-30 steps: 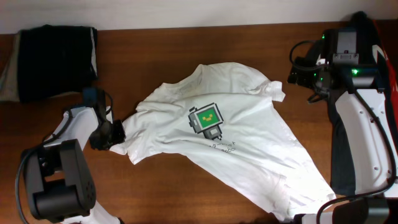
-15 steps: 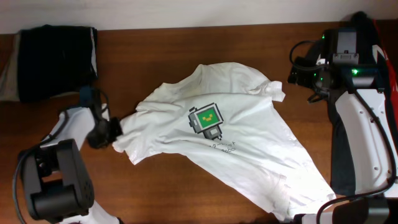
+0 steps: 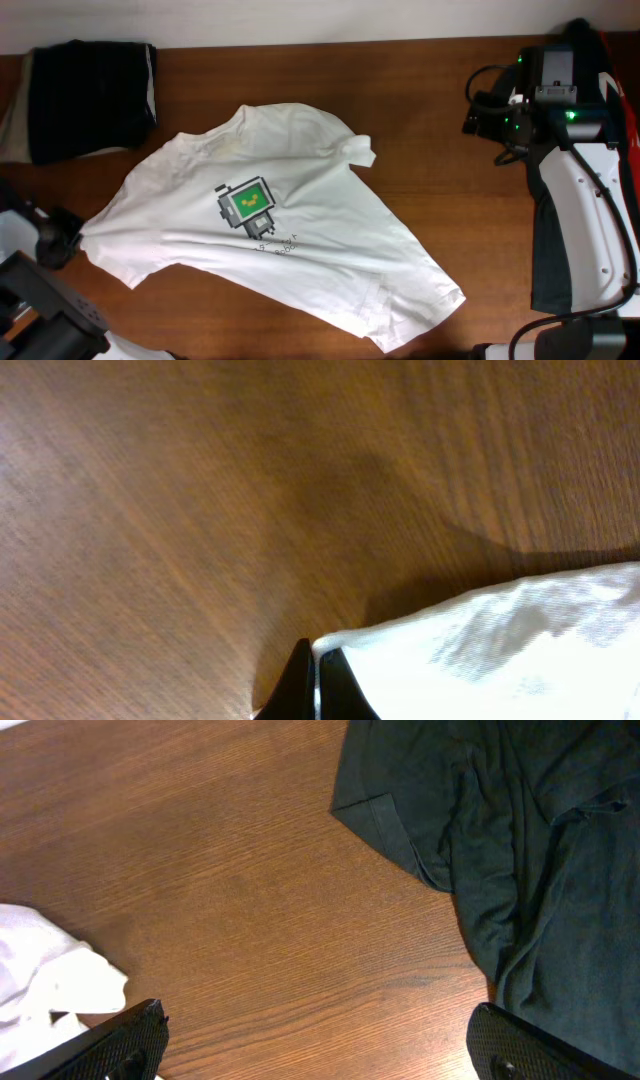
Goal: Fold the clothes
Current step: 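Grasp the T-shirt's right side with the right gripper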
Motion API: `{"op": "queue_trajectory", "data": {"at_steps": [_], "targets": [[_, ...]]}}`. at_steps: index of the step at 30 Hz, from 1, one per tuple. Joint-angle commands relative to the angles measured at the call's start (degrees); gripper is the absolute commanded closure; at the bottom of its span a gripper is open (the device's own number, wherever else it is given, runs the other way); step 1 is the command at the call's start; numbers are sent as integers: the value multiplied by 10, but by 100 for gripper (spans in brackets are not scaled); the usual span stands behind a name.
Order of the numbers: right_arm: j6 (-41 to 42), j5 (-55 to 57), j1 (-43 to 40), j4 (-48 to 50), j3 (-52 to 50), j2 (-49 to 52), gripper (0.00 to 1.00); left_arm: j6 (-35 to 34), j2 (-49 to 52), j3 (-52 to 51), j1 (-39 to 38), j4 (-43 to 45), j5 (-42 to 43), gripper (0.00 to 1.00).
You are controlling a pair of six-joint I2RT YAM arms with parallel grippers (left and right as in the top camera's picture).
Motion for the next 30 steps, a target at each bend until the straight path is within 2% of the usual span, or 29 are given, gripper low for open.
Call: {"op": "queue_trajectory", "data": {"at_steps": [1,5,7,8,9,11,13,16,18,19,22,25,30], "targets": [[3,1,-1,1,2,-1,1,-10,7,8,13,0,66,99],[3,-6,-1,92,2,-1,1,-10,7,8,-3,-1,65,99],[3,-52,-1,73,2,-1,1,-10,7,8,-14,-2,65,99],[2,-76,-1,45,2,-1,1,-10,7,8,-19,-3,65,99],[2,-95,-1,3,2,-1,0,-10,7,8,-26,-7,65,94],[3,-98,-1,-122,2,4,0,-10,7,8,-38,-14,65,93],[3,-130,0,-204,-6,6,0,-10,7,8,-51,-16,65,93],[-24,-173,18,-256,-47,6,8,-10,7,8,-70,-15,65,93],[-22,-178,43,-243,-95,6,5,-9,7,8,-79,-16,65,93],[1,-177,59,-229,-126,6,2,-9,7,8,-83,-15,65,93],[70,-178,93,-157,-228,6,2,-10,7,8,-86,-11,65,100],[97,-184,116,-61,-326,6,16,-10,7,8,-86,-8,65,100],[115,-199,127,7,-433,6,21,-10,7,8,-86,-7,65,99]]}}
